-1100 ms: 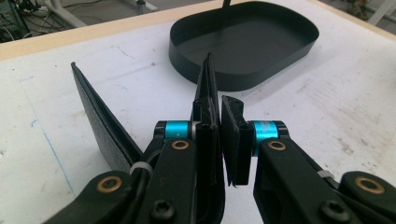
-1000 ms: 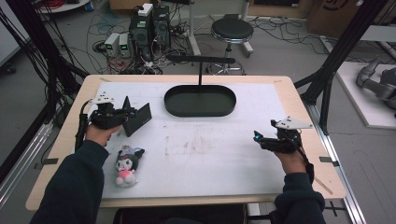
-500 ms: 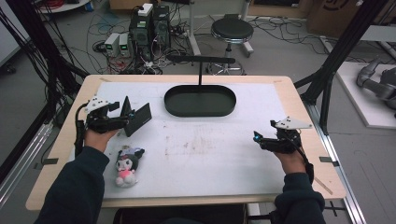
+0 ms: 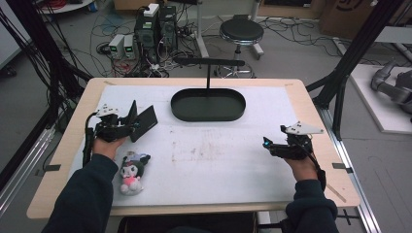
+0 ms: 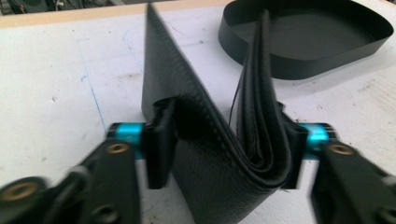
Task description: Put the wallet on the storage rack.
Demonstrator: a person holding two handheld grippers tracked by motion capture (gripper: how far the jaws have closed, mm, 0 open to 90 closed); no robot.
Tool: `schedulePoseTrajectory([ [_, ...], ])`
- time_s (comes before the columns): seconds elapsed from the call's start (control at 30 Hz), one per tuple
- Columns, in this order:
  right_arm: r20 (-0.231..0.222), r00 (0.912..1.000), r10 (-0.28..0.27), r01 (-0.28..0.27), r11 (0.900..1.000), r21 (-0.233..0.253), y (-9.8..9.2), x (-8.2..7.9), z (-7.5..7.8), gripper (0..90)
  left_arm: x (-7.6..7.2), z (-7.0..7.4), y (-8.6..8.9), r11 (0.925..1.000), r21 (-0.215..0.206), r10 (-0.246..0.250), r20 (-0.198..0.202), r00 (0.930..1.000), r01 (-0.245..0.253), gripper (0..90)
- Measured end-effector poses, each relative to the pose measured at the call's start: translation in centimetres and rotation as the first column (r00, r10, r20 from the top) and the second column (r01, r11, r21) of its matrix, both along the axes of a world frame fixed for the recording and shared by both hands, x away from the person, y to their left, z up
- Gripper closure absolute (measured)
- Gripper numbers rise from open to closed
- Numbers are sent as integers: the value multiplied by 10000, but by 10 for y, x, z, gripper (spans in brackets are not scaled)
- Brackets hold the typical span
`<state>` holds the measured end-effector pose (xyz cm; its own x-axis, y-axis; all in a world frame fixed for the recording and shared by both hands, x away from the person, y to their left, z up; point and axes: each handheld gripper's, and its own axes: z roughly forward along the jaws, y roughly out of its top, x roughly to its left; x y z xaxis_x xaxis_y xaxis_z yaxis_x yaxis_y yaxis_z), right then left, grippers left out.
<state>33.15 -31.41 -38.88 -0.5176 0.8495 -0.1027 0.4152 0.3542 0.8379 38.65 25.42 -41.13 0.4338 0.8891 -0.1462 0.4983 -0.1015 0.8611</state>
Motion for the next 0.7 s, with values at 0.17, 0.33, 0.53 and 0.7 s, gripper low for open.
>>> schedulePoseTrajectory([
  [0.17, -9, 10000, 26, -26, 10000, 72, 0, 0, 0, 206, -2, 5, 4, 9992, -389, 81, 338, 9994, -67, 751],
  [0.33, -13, 10000, 44, -44, 9999, 133, 0, 1, 1, 206, 0, 22, 7, 9979, -646, -2, 834, 9965, 57, 754],
  [0.53, 45, 10000, 87, -88, 9998, 157, 2, 2, 2, 206, 9, 54, -2, 9957, -847, -242, 1573, 9873, 379, 753],
  [0.7, 97, 9999, 102, -105, 9997, 232, 0, 2, 4, 206, 19, 72, -16, 9960, -640, -485, 2027, 9780, 626, 753],
])
